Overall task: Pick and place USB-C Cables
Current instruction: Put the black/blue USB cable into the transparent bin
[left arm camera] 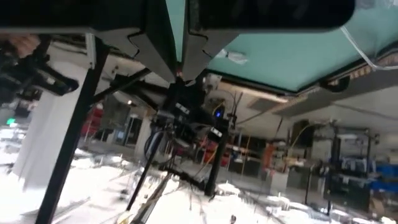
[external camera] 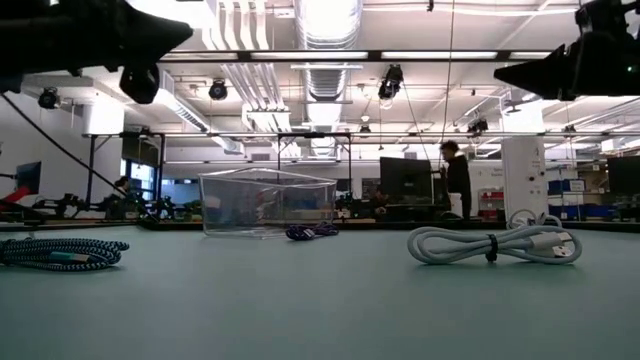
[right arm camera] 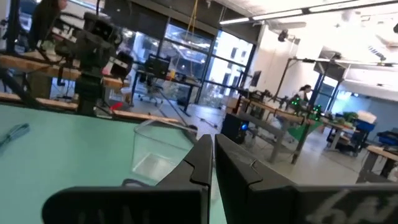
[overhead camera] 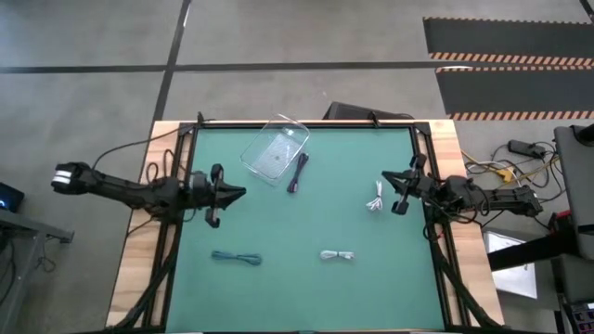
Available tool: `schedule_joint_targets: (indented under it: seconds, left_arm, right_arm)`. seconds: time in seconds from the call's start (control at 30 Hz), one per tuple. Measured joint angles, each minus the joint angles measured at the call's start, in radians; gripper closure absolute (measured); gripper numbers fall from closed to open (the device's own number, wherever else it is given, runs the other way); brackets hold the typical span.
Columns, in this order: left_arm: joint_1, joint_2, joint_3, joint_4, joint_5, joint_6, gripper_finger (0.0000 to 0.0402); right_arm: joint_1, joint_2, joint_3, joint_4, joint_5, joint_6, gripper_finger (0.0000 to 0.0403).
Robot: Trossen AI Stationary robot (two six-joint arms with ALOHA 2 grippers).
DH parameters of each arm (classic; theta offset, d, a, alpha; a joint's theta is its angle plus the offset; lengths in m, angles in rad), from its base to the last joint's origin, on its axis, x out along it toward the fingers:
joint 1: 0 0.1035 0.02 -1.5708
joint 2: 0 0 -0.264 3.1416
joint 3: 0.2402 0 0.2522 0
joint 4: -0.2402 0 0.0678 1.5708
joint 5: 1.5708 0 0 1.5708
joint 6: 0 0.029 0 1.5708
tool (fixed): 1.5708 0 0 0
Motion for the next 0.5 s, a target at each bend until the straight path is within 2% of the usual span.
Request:
schedule_joint_targets:
  seconds: [0.1,0.2,0.5]
  left_arm:
    - [0.000,0.073,0.055,-0.025,0.000,-0.004,0.0392]
    - [0.000,0.133,0.137,-0.113,0.000,-0.070,0.0392]
    - [-0.005,0.316,0.463,-0.748,0.010,-0.372,0.0392]
  right_arm:
    - [0.000,0.000,0.000,-0.012,0.000,0.018,0.0394]
    - [0.000,0.000,0.000,-0.022,-0.008,0.024,0.0394]
    - [0.000,0.000,0.000,-0.026,-0.008,0.039,0.0394]
